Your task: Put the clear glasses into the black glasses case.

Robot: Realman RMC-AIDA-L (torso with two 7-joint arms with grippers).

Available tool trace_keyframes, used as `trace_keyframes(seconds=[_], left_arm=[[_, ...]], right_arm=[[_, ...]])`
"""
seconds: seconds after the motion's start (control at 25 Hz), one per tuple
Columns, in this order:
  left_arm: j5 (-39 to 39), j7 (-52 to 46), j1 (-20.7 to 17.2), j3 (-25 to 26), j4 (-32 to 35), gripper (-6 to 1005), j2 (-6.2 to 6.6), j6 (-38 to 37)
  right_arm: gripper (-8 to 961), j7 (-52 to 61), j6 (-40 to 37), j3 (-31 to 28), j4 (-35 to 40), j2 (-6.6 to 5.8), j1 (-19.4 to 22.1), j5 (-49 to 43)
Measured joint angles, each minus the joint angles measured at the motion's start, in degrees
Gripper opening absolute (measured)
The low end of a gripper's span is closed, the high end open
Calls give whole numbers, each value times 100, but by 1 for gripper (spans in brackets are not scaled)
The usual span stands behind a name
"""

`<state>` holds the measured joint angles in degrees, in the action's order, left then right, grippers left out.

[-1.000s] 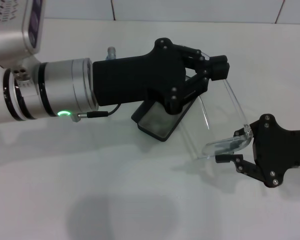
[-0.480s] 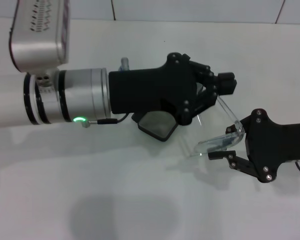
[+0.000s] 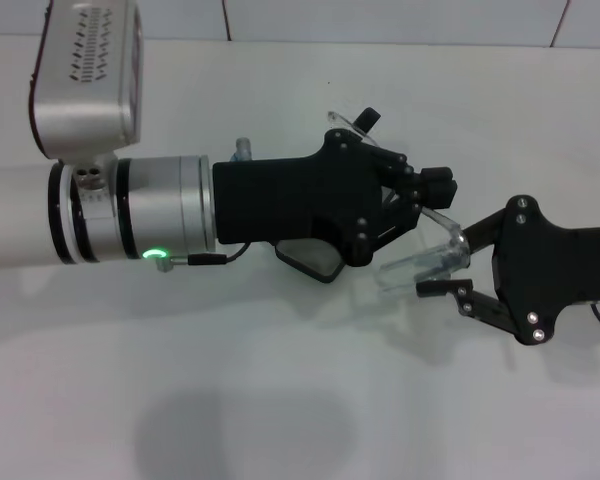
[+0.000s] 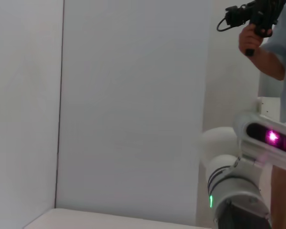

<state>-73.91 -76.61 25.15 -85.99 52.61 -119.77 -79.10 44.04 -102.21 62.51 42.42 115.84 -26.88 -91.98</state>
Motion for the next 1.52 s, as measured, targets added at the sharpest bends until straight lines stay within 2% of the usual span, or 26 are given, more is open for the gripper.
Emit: trace_keyframes(seconds=[0.72, 0.92, 1.12, 1.28, 1.52], left_arm=[[35, -4, 24, 2, -121, 56, -2, -10], [319, 47, -83, 104, 29, 56, 4, -38], [453, 66, -227, 485, 110, 56, -1, -48], [597, 128, -255, 988, -130, 56, -8, -14], [1142, 438, -235, 1386, -786, 57, 16, -3]], right_arm=[[98, -161, 57, -2, 74, 0, 37, 225], [97, -160, 63, -3, 31, 0, 55, 226], [97, -162, 43, -2, 15, 0, 73, 226], [96, -167, -102, 24, 40, 6, 118, 356], [96, -298, -1025, 4, 82, -14, 305, 1103]])
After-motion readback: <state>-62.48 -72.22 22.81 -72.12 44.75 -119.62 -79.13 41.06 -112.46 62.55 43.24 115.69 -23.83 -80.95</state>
